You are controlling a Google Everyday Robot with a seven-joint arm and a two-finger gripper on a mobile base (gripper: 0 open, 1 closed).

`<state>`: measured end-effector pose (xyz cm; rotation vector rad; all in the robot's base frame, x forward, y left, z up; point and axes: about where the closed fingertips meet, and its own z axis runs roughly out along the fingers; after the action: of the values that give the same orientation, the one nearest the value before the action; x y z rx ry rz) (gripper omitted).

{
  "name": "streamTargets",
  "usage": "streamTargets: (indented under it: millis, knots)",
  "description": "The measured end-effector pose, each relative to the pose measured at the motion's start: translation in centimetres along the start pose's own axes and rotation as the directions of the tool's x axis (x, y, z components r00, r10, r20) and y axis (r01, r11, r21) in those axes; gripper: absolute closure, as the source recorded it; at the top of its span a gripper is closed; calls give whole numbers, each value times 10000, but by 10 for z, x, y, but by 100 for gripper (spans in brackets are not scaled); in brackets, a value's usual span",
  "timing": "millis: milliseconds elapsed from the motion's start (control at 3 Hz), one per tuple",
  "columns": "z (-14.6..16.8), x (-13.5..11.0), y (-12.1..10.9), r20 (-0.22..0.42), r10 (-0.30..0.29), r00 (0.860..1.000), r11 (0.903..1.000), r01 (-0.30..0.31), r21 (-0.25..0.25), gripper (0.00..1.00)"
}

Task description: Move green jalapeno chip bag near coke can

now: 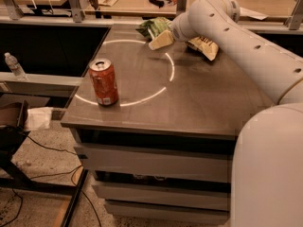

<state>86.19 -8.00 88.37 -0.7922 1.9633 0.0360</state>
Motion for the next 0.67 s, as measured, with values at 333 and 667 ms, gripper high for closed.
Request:
streamTargets:
  millis: [333,667]
  knots:
    - [13,-12,13,214,-47,9998,9992,55,-395,0]
    - [26,-18,26,209,-171,9996,9974,186,-697,0]
